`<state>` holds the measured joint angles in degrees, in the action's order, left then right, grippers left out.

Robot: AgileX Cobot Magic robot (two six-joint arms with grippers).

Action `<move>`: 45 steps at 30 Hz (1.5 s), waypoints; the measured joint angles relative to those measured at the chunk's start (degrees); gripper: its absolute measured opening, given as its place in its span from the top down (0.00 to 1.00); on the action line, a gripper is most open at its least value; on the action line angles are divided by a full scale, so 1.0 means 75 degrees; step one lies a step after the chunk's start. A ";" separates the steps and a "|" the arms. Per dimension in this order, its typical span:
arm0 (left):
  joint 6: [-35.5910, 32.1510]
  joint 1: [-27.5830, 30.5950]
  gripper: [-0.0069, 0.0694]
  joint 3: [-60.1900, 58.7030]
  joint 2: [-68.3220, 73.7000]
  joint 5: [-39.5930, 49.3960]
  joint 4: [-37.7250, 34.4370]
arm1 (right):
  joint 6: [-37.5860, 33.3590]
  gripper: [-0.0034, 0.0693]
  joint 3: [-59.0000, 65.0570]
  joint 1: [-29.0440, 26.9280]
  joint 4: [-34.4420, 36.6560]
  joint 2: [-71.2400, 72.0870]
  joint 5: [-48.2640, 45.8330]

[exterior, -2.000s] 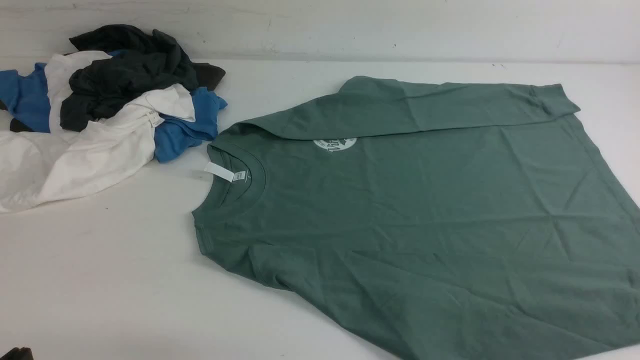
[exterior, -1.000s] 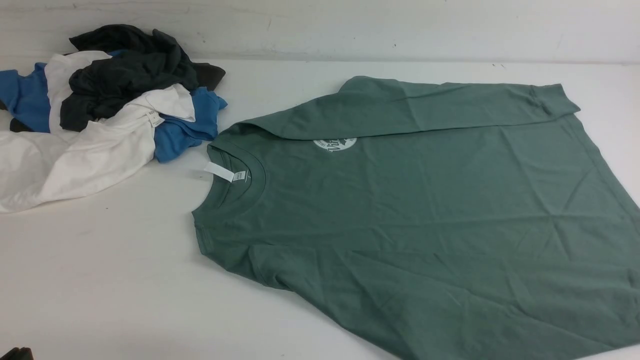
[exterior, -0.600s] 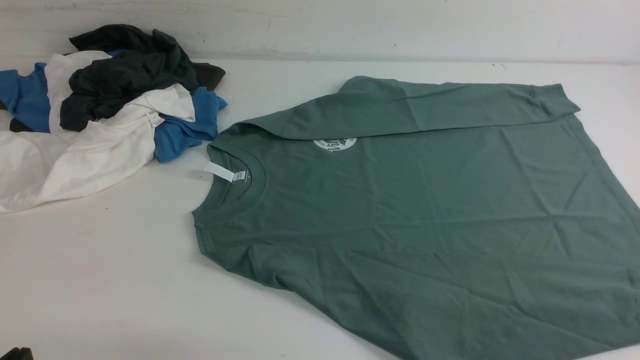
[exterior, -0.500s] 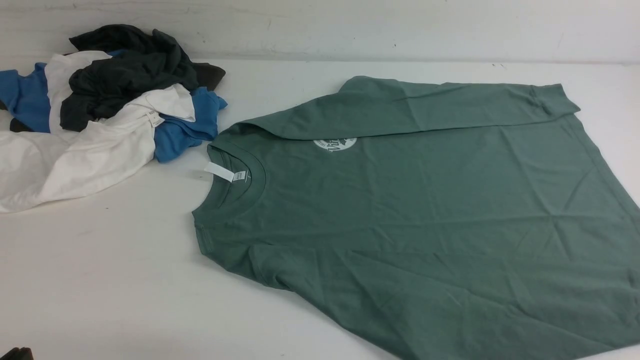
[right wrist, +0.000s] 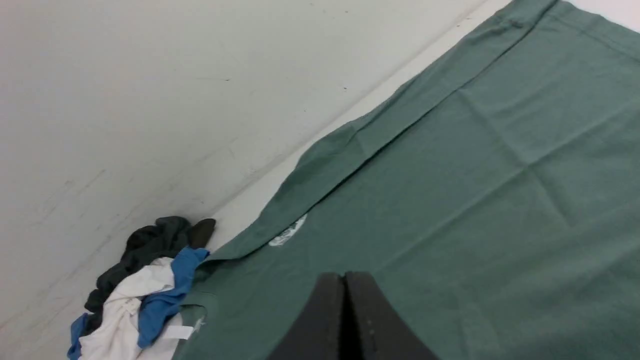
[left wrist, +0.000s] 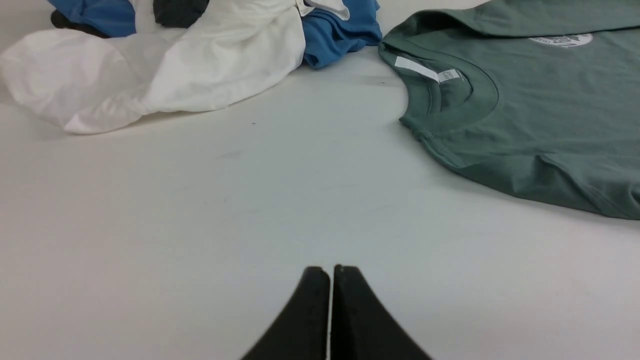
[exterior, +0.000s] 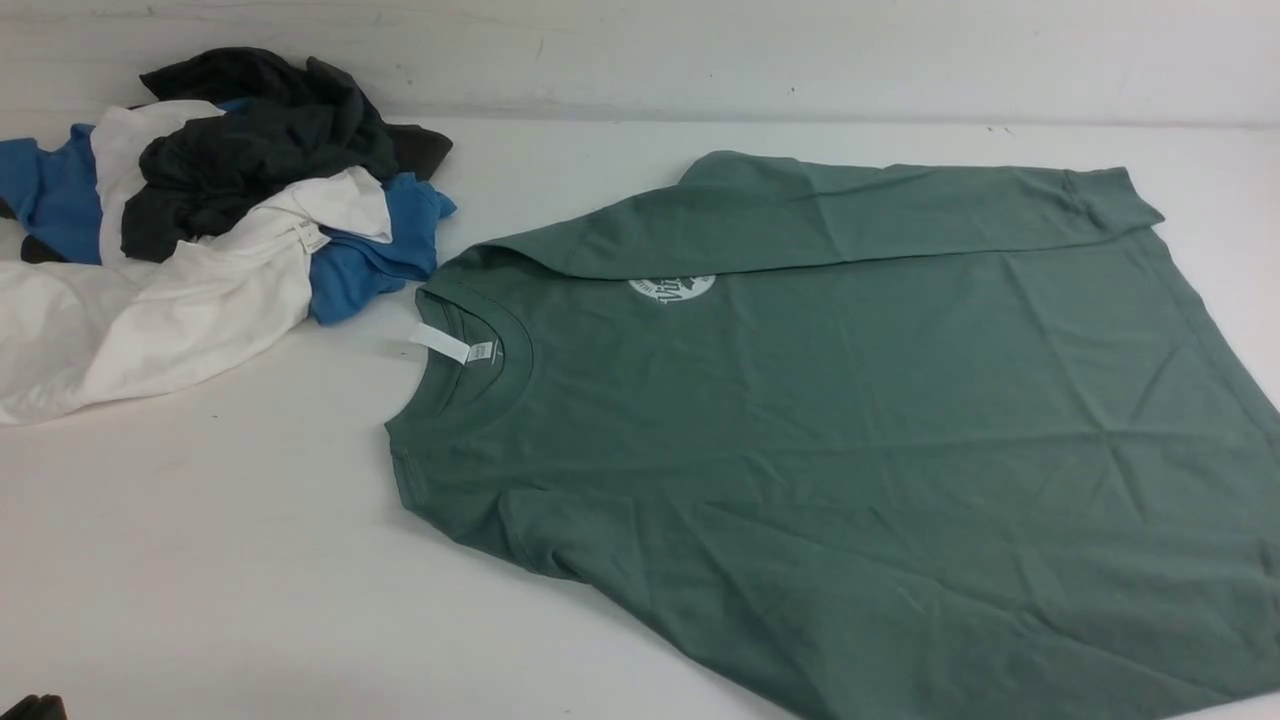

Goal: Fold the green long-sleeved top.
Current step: Hold the cuff closest to the cuff with your right arm

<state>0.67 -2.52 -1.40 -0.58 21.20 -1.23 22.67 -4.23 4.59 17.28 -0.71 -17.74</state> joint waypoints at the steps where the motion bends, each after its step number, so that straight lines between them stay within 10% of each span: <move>1: 0.0000 0.0000 0.91 0.0000 0.0000 0.0000 0.0000 | -0.0007 0.97 -0.0557 0.0000 -0.0245 -0.0138 -0.0315; 10: 0.0000 0.0000 0.91 0.0000 0.0000 0.0000 0.0000 | -0.0028 0.97 -0.4918 0.0000 -0.3997 -0.3205 -0.6350; 16: 0.0000 0.0000 0.91 0.0000 0.0000 0.0000 0.0000 | -0.0046 0.97 -0.5244 0.0000 -0.5152 -0.5255 -0.7171; 27: 0.0000 0.0000 0.91 0.0000 0.0000 0.0000 -0.0006 | -0.1121 0.97 -0.5259 -0.0963 -0.3998 -0.8544 -0.5835; 35: 0.0000 0.0000 0.91 0.0000 0.0000 0.0000 -0.0009 | -0.2933 0.97 -0.5269 -0.4130 -0.1194 -1.0105 -0.4245; 45: 0.0000 0.0000 0.91 0.0000 0.0000 0.0000 -0.0023 | -0.3705 0.85 -0.5302 -0.4348 -0.0888 -1.1391 -0.3391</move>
<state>0.67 -2.52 -1.40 -0.58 21.20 -1.40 -5.11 -44.00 -28.02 10.62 -86.14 -43.17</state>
